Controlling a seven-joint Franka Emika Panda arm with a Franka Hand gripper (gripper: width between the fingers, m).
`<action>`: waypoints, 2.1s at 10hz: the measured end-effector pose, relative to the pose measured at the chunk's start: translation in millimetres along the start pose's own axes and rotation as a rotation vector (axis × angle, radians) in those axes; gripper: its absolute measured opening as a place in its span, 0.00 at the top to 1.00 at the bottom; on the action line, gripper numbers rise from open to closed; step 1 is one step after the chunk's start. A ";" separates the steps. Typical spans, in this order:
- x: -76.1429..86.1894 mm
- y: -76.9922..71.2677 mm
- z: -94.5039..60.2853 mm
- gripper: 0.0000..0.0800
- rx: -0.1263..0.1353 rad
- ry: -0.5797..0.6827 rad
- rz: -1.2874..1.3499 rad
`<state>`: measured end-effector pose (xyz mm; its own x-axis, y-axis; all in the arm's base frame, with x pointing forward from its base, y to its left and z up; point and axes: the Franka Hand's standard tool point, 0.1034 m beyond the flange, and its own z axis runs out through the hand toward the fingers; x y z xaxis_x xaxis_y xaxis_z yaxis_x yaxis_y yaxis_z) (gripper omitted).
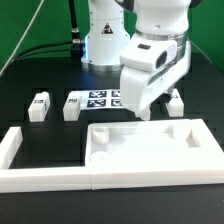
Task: Assemble desk
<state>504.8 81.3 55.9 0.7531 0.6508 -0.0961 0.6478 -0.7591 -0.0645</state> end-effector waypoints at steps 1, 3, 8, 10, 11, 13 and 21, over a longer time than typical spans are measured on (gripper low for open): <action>1.3 -10.5 -2.0 0.19 0.000 -0.006 0.126; 7.2 -21.9 2.1 0.19 0.034 -0.010 0.398; 2.7 -39.4 7.7 0.19 0.111 -0.083 0.632; 7.3 -52.7 6.8 0.19 0.169 -0.267 0.704; 6.2 -48.0 9.9 0.19 0.197 -0.314 0.669; -2.6 -52.8 10.2 0.19 0.234 -0.405 0.623; -1.4 -70.1 27.0 0.19 0.307 -0.704 0.672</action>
Offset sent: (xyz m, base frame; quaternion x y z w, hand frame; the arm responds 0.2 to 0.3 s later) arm 0.0012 0.0051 -0.0100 0.0432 0.0389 0.2656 0.9623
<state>455.2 133.3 33.7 0.6474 0.0082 -0.7621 -0.0161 -0.9996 -0.0244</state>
